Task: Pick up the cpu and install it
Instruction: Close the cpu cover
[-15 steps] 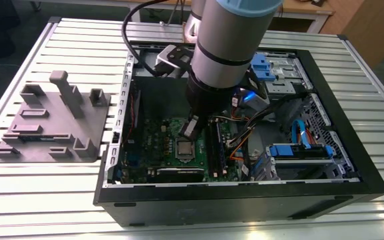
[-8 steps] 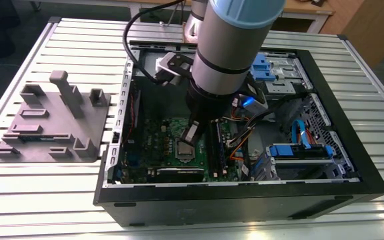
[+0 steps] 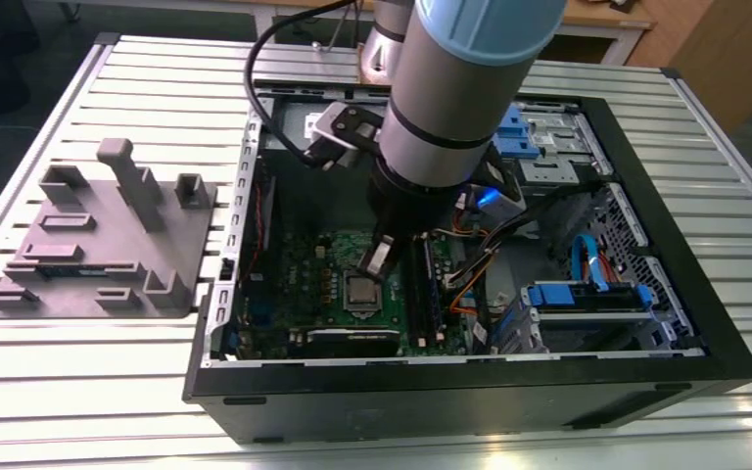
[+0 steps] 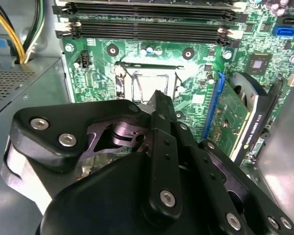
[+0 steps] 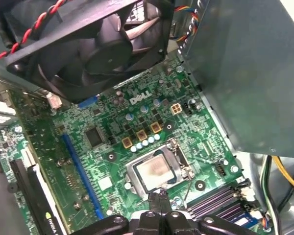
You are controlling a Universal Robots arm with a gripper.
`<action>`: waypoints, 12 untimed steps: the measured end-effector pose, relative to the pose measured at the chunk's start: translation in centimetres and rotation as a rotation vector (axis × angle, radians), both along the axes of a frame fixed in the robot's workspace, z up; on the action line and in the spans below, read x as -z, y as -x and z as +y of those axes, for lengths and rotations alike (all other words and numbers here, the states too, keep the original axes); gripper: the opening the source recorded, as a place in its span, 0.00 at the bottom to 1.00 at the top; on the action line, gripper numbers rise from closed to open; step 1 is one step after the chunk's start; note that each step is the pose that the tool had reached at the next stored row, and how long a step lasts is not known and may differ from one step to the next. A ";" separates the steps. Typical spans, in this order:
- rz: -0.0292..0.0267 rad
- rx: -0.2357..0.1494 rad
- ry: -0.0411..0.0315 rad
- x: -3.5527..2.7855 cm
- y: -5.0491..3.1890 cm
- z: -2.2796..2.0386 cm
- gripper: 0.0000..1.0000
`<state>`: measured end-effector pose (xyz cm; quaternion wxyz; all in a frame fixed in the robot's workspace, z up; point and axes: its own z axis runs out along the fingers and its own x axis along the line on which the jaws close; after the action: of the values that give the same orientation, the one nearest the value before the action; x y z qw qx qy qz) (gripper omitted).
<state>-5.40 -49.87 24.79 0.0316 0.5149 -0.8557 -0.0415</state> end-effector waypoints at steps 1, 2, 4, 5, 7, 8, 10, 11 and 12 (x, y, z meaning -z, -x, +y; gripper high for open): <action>0.0000 0.000 -0.0003 0.00 -0.01 0.04 0.10; 0.0000 -0.001 -0.0007 0.01 -0.01 0.07 0.10; 0.0000 -0.001 -0.0006 0.00 0.00 0.15 0.10; 0.0000 -0.001 -0.0005 0.00 0.00 0.21 0.10; 0.0000 -0.001 -0.0006 0.00 0.00 0.24 0.10; 0.0001 -0.001 -0.0005 0.00 0.00 0.24 0.10; 0.0000 -0.001 -0.0005 0.01 0.00 0.25 0.10; 0.0000 -0.001 -0.0006 0.01 0.00 0.25 0.10; 0.0000 -0.001 -0.0005 0.01 0.00 0.25 0.10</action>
<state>-5.40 -49.62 24.78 0.0315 0.5153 -0.8554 -0.0418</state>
